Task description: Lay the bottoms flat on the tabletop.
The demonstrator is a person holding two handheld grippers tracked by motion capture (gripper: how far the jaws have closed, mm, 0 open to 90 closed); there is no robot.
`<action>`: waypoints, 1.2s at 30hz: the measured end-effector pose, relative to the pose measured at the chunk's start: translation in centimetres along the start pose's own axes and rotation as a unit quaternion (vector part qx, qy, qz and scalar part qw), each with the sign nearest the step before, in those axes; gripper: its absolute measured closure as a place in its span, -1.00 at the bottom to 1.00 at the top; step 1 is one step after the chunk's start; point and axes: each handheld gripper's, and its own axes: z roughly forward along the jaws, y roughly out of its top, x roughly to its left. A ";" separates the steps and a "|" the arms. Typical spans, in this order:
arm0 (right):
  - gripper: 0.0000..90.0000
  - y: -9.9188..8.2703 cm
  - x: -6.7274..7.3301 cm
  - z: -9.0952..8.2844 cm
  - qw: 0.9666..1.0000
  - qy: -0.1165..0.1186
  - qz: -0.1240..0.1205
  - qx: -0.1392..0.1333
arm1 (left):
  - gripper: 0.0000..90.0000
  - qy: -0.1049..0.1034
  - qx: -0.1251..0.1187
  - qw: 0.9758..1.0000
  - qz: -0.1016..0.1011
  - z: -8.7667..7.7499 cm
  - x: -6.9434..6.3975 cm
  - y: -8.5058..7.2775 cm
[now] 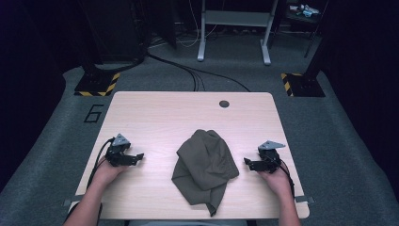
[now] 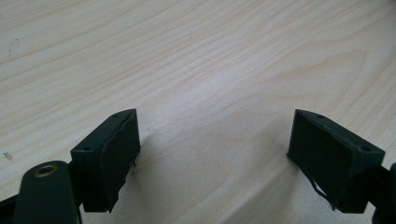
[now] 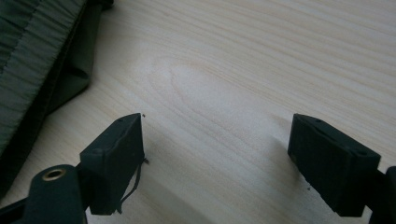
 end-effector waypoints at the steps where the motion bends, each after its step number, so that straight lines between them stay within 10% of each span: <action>1: -0.61 0.0 0.0 0.0 1.000 -0.001 0.001 0.000 | -0.64 -0.001 -0.001 1.000 0.000 0.0 0.0 0.0; 25: -0.50 0.2 0.4 0.1 1.000 -0.011 0.013 -0.005 | -0.26 -0.017 0.014 1.000 0.016 -0.4 -0.9 1.5; 36: -0.26 1.3 2.0 0.0 0.999 0.031 0.000 0.011 | -0.24 -0.049 0.004 0.999 0.020 -1.4 -2.3 2.9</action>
